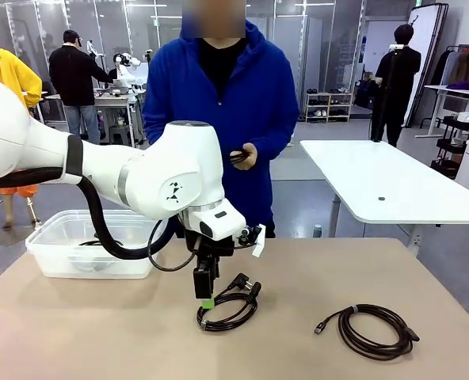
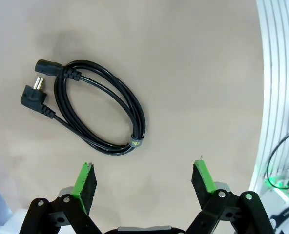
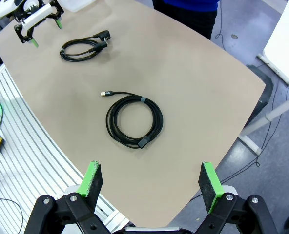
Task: Organize and store the cables.
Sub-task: Place the Power Cable into the Organizing box.
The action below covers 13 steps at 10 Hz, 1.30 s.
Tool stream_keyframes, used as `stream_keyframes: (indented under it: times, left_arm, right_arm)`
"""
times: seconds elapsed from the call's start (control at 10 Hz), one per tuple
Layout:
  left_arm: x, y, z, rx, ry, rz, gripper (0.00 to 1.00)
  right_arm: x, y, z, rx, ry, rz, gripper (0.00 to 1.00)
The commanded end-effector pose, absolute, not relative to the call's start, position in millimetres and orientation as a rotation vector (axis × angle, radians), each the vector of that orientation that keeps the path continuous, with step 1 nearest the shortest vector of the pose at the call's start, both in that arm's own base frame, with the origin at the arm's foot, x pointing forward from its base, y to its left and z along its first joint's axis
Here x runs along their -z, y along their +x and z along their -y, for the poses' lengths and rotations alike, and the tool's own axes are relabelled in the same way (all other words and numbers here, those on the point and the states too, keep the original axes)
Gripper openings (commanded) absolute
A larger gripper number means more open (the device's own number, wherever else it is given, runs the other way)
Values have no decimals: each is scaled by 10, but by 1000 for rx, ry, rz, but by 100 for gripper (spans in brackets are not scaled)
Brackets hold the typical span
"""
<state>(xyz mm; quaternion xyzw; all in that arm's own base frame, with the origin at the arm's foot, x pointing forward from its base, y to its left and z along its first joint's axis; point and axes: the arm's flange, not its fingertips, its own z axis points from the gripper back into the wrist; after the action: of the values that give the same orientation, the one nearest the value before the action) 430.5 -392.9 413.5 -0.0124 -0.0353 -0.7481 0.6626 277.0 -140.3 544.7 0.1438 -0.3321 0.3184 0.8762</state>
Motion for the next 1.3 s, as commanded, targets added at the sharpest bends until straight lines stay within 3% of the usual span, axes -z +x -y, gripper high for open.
stream_keyframes:
  times: [0.0, 1.2]
  left_arm:
    - [-4146, 4312, 3966, 1668, -1, 59, 99]
    - [-3381, 4341, 3963, 1729, -8, -3, 99]
  right_arm:
    - [-5437, 2752, 1403, -680, 305, 697, 100]
    - [-5437, 2752, 1403, -680, 305, 697, 100]
